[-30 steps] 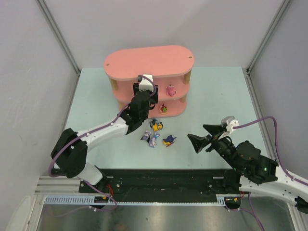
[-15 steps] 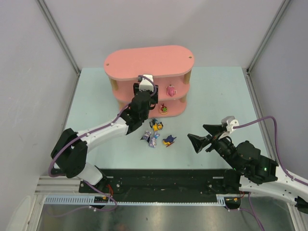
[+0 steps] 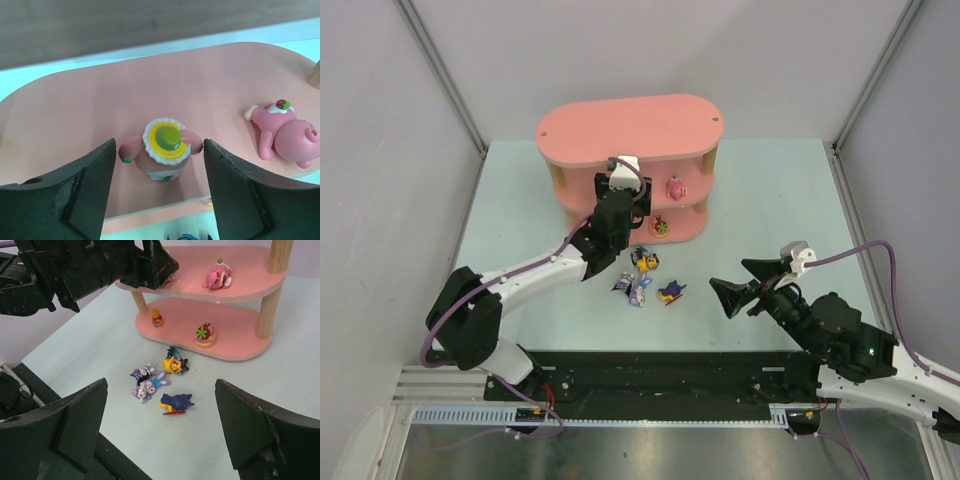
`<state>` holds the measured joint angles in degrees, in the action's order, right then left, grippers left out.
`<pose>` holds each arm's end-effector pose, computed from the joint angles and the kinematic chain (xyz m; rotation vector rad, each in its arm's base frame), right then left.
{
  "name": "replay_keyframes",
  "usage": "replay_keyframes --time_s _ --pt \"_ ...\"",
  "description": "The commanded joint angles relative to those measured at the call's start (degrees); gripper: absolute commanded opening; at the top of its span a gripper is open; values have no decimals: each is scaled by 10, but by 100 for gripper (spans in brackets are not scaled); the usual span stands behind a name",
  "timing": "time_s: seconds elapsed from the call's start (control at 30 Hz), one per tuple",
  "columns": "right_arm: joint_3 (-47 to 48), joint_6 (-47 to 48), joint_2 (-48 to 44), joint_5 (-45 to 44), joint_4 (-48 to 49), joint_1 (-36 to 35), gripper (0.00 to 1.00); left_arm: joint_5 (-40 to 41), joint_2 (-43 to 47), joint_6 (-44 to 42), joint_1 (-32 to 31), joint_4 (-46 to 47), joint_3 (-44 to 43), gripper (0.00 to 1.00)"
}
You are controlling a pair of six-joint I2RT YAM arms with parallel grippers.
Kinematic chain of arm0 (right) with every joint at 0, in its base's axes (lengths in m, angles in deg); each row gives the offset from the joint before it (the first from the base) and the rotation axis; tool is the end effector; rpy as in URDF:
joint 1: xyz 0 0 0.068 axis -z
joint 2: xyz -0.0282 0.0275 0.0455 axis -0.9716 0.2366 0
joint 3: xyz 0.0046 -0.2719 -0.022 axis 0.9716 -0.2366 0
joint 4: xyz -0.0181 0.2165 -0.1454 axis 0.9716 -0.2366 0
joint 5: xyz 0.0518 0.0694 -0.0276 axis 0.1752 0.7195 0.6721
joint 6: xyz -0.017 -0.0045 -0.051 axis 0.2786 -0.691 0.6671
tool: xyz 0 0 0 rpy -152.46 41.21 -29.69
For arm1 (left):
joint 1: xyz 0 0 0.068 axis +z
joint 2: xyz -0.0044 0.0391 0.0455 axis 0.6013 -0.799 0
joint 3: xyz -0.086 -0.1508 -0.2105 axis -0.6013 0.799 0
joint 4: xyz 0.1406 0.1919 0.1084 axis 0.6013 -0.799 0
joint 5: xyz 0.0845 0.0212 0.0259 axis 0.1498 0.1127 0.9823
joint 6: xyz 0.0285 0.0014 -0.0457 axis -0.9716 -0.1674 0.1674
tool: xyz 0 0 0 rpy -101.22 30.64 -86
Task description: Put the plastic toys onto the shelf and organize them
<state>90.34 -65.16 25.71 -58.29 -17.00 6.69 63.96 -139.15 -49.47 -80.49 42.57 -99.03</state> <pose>0.0518 0.0844 0.3314 -0.3540 1.5731 0.6640 0.2672 -0.2241 0.2983 0.0976 1.6845 -0.0716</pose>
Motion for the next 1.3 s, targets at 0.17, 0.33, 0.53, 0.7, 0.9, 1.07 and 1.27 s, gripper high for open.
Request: replay_keyframes --time_s 0.17,0.33,0.53,0.7,0.9,1.07,1.27 --pt "14 -2 -4 -6 4 1 93 16 4 -7 -3 27 4 80" --pt "14 -1 -4 -7 4 1 93 17 8 -6 -3 27 4 84" --pt "14 -3 -3 -8 4 1 94 19 31 -6 -6 27 5 89" --pt "14 1 -1 -10 7 1 93 24 64 -6 -8 21 5 98" --pt "14 1 5 -9 10 1 94 29 122 7 -8 13 21 100" --pt "15 -1 11 -9 15 2 94 16 169 37 -8 -30 33 100" --pt "14 -7 38 -8 23 3 97 -4 262 81 -8 -66 85 100"
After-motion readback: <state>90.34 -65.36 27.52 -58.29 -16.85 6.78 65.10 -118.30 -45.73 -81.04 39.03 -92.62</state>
